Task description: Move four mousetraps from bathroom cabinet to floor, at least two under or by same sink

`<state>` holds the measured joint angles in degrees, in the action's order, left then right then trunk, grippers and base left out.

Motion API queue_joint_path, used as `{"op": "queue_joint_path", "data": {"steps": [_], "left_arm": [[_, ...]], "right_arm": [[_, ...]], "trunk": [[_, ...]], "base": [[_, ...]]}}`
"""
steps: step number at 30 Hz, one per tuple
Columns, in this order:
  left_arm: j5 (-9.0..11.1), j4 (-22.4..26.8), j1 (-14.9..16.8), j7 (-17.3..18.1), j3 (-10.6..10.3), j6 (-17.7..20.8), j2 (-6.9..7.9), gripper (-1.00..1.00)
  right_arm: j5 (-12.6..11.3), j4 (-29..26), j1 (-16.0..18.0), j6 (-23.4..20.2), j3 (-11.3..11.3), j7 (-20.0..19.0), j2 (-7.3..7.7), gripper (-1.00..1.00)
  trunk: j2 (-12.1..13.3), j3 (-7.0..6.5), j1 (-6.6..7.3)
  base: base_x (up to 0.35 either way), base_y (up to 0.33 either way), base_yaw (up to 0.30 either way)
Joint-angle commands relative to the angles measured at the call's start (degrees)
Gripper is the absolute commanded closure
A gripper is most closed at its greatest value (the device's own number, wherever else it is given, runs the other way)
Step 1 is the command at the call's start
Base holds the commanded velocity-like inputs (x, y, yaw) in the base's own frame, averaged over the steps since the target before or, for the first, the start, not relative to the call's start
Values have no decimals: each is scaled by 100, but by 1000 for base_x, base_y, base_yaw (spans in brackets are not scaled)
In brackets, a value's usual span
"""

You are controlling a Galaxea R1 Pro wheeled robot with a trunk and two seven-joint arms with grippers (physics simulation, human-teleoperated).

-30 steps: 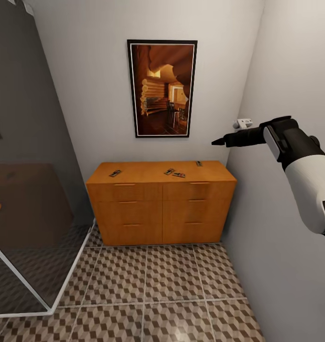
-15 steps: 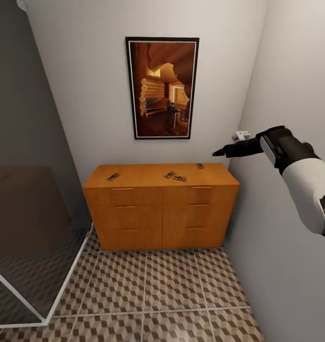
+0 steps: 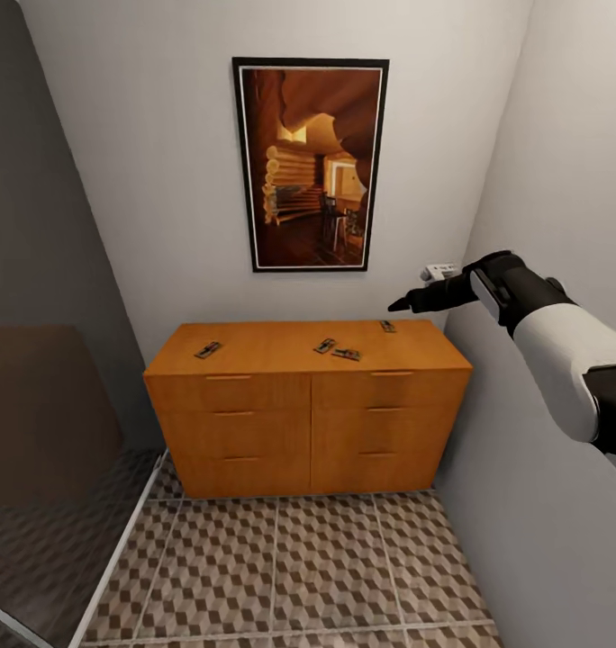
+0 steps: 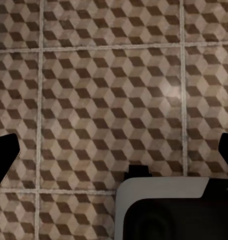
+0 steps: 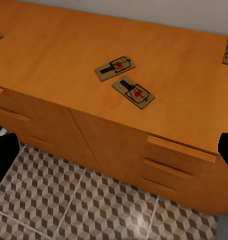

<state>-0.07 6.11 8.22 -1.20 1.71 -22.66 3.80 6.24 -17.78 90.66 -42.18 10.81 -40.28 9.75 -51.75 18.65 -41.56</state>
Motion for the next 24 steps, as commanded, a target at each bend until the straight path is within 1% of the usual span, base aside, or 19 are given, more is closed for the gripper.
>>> {"op": "queue_joint_path", "data": {"steps": [1, 3, 7, 12, 13, 16, 24], "left_arm": [[-2, -5, 4, -3, 14, -19, -1, -100], [-2, -5, 4, -3, 14, -19, -2, -100], [-3, -5, 4, -3, 14, -19, -2, -100], [-8, -5, 4, -1, 7, -23, -5, -100], [-9, -5, 4, 2, 6, -25, -6, -100], [-10, -5, 4, 4, 6, -26, -6, -100], [-10, -3, 4, 6, 5, -23, -3, -100]], "right_arm": [[63, 18, 4, -7, 0, -50, -10, -100], [67, 124, 4, -1, 0, -55, -35, -100], [70, 274, 4, 81, 0, -57, -36, -100], [70, 482, 4, 400, 1, -58, -28, -100], [71, 549, 4, 491, 1, -58, -24, -100], [72, 610, 4, 573, 1, -59, -21, -100], [71, 722, 4, 647, 1, -59, -32, -100]], "trunk": [[-5, 7, -4], [-5, 7, -4], [-5, 7, -4], [-5, 7, -4], [-5, 7, -4], [-5, 7, -4], [-5, 7, -4]], "base": [[305, 133, 0], [284, 157, 0], [263, 166, 0], [207, 127, 0], [99, 57, 0], [64, 37, 0], [20, 11, 0]]}}
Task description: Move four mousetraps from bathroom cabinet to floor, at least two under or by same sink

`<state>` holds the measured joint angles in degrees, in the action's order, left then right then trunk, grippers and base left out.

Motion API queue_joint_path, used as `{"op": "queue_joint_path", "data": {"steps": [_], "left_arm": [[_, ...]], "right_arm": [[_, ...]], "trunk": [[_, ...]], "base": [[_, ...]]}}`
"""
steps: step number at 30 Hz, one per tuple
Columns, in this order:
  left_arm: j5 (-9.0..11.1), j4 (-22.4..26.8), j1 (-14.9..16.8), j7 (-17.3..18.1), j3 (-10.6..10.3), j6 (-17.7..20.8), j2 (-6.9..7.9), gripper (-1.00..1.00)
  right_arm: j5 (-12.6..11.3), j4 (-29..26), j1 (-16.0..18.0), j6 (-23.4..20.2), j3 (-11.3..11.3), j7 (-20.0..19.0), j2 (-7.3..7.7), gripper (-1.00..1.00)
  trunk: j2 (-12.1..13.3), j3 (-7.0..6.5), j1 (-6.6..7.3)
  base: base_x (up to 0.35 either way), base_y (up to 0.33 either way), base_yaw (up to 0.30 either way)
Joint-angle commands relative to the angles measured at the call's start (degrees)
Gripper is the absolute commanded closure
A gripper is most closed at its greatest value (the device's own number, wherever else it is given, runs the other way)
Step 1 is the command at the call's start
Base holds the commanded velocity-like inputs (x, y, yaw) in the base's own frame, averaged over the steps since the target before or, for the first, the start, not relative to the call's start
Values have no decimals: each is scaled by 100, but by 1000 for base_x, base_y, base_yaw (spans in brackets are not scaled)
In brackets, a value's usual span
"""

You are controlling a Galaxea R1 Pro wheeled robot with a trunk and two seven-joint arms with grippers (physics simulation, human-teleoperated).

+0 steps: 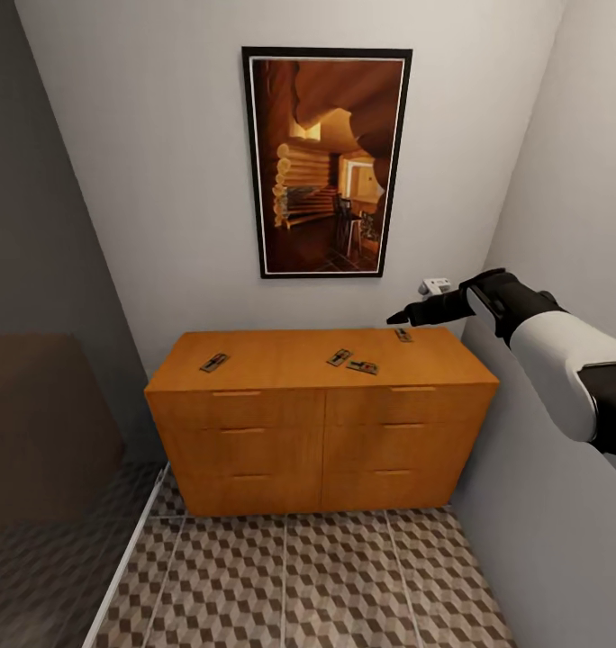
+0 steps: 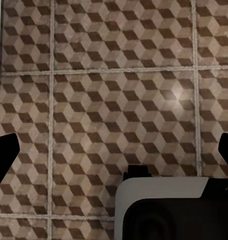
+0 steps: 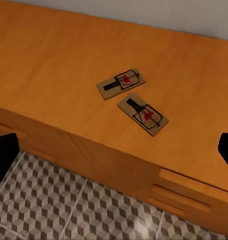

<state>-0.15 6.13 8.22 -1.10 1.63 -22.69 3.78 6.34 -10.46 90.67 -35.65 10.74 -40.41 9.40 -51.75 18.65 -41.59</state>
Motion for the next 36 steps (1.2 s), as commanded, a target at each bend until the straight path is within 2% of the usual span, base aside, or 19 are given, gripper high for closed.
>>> {"op": "queue_joint_path", "data": {"steps": [1, 8, 10, 12, 15, 25, 29, 32, 35, 36], "left_arm": [[-3, -4, 4, -5, 12, -18, 0, -100], [-3, -6, 4, -5, 12, -19, 0, -100], [-3, -6, 4, -5, 12, -17, -4, -100], [-3, -6, 4, -4, 12, -18, -2, -100], [-5, -2, 4, -7, 12, -18, -5, -100], [-5, -6, 4, -9, 12, -20, -40, -100], [-4, -6, 4, -12, 6, -20, -43, -100], [-3, -12, 4, -13, 5, -18, -48, -100], [-4, -14, 4, -9, 4, -17, -51, -100], [-5, -14, 4, -10, 4, -16, -51, -100]], "right_arm": [[60, 48, 3, 0, 7, -46, -3, -100], [166, 417, 3, 145, 7, -40, 13, -100], [294, 558, 3, 326, 7, -31, 21, -100], [522, 751, 3, 552, 7, -25, 30, -100], [679, 851, 3, 665, 7, -25, 33, -100], [785, 925, -6, 755, 7, -52, 25, -100], [840, 924, -51, 1075, 7, -54, 19, -100], [1002, 923, -61, 1394, 7, -78, 24, -100], [1173, 923, -65, 1602, 3, -232, 42, -100], [1218, 920, -66, 1678, 2, -451, 72, -100]], "trunk": [[-5, 7, -1], [-5, 7, -1], [-5, 7, -1], [-5, 7, -1], [-5, 7, -1], [-5, 7, -1], [-5, 7, -1], [-5, 7, -1], [-5, 7, -1], [-5, 7, -1]], "base": [[4, 2, 0], [1, 1, 0], [0, 0, 0], [0, 0, 0], [0, 0, 0], [0, 0, 0], [0, 0, 0], [0, 0, 0], [0, 0, 0], [0, 0, 0]]}}
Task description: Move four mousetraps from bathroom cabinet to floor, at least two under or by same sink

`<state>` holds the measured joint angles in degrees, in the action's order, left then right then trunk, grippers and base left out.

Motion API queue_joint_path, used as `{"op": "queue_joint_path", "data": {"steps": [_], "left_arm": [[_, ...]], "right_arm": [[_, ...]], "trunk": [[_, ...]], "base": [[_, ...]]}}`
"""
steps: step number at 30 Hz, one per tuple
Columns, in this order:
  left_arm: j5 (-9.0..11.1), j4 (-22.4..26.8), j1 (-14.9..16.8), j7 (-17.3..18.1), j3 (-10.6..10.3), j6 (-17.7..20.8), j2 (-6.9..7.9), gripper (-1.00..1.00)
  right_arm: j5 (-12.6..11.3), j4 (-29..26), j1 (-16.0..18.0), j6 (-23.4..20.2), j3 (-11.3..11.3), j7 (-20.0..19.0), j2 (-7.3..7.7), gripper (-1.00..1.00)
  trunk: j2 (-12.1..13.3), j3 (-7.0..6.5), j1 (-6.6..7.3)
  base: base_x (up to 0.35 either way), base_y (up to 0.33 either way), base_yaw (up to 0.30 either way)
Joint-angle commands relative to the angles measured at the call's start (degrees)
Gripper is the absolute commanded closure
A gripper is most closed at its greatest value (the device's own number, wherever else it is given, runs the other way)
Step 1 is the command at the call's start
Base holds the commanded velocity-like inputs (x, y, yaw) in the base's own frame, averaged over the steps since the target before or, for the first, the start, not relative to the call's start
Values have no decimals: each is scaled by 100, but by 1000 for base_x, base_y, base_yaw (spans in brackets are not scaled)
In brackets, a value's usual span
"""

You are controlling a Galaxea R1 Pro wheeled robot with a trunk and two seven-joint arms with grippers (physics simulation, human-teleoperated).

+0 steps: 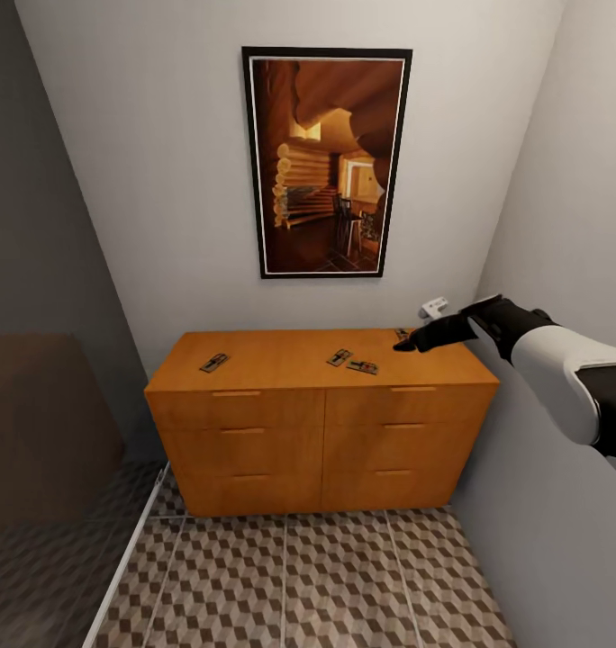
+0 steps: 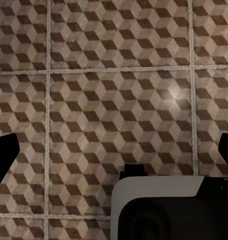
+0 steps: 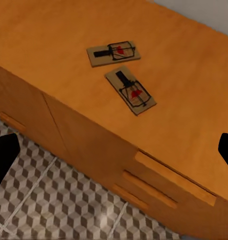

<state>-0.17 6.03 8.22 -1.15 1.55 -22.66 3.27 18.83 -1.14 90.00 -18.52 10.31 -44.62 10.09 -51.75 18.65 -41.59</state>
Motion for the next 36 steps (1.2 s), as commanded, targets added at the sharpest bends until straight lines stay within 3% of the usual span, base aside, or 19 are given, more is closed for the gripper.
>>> {"op": "queue_joint_path", "data": {"steps": [1, 3, 4, 6, 12, 16, 20, 26, 36], "left_arm": [[-2, -5, 4, -4, 12, -20, -1, -100], [-2, -5, 4, -4, 12, -20, -1, -100], [-1, -6, 4, -6, 12, -19, -2, -100], [-1, -6, 4, -7, 12, -19, -2, -100], [-1, -6, 4, -7, 12, -19, -2, -100], [-7, -6, 4, -6, 12, -19, -20, -100], [-9, -6, 4, -8, 12, -19, -33, -100], [-9, -6, 4, -8, 12, -19, -36, -100], [-9, -6, 4, -8, 12, -19, -43, -100]], "right_arm": [[-14, -13, 2, 1, 44, -162, 20, -100], [9, -15, 1, 81, 43, -462, 55, -100], [37, -16, 1, 216, 44, -887, 87, -100], [57, -17, 1, 326, 43, -1138, 105, -100], [68, -18, 0, 437, 36, -1381, 174, -100], [43, -24, 0, 464, 29, -1680, 410, -100], [42, -31, 0, 483, 22, -2066, 486, -100], [8, -35, 0, 622, 12, -2306, 556, -100], [-75, -29, 0, 704, 15, -2374, 621, -100]], "trunk": [[-5, 7, -1], [-5, 7, -1], [-5, 7, -1], [-5, 7, -1], [-5, 7, -1], [-5, 7, -1], [-5, 7, -1], [-5, 7, -1], [-5, 7, -1]], "base": [[0, 0, 0], [0, 0, 0], [0, 0, 0], [0, 0, 0], [0, 0, 0], [0, 0, 0], [0, 0, 0], [0, 0, 0], [9, 0, 0]]}}
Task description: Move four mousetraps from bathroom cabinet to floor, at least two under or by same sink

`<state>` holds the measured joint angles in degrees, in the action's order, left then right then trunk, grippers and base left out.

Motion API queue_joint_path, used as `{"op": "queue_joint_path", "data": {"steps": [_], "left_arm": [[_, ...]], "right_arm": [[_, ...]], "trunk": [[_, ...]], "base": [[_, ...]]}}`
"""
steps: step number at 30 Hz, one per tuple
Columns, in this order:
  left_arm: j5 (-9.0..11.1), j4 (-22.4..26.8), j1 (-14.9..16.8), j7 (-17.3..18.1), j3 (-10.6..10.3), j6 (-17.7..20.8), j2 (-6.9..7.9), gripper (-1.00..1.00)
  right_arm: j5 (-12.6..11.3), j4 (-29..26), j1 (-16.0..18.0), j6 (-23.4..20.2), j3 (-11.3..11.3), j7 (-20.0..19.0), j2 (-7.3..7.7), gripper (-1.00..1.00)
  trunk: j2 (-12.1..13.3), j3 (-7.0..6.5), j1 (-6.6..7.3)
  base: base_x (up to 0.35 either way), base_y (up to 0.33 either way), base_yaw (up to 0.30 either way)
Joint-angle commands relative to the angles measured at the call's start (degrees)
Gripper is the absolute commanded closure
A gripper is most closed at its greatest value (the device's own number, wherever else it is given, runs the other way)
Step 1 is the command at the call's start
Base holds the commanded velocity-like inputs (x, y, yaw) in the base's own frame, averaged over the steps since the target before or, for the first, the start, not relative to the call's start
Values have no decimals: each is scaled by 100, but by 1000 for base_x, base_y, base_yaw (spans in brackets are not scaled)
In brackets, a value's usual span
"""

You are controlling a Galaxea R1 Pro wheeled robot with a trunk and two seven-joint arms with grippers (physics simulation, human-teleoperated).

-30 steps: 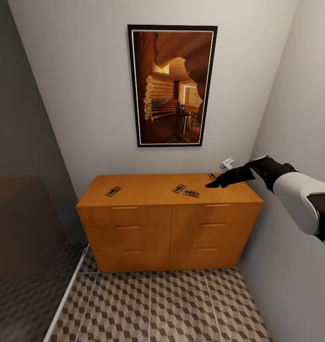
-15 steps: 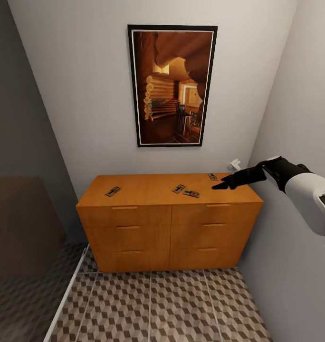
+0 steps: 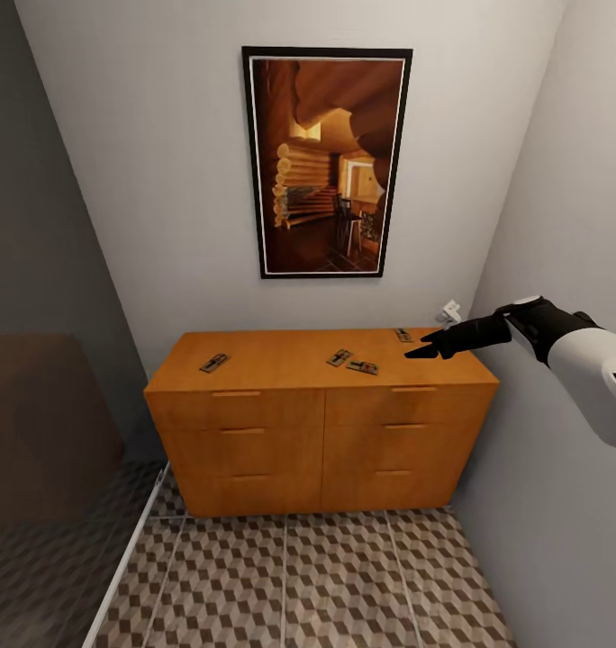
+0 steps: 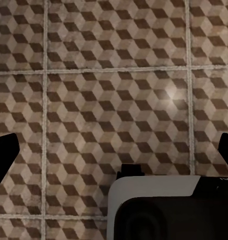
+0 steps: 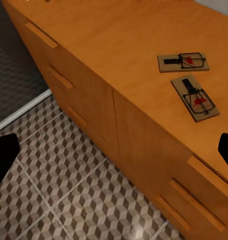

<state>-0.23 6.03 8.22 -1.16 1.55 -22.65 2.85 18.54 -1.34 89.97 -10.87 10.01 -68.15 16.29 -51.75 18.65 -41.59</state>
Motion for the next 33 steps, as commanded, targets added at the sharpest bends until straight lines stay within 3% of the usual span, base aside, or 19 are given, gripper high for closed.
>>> {"op": "queue_joint_path", "data": {"steps": [1, 14, 33], "left_arm": [[-3, -5, 4, -6, 12, -20, -1, -100], [-3, -5, 4, 2, 12, -20, -4, -100], [-3, -5, 4, 2, 11, -20, -4, -100]], "right_arm": [[-48, -8, 1, -58, 44, -23, 3, -100], [-58, 6, 3, -55, 52, -11, -12, -100], [-53, 18, -6, -64, 53, 16, -8, -100]], "trunk": [[-4, 7, -1], [-4, 7, -1], [-4, 7, -1]], "base": [[101, 0, 0], [200, 0, 0], [19, 0, 0]]}}
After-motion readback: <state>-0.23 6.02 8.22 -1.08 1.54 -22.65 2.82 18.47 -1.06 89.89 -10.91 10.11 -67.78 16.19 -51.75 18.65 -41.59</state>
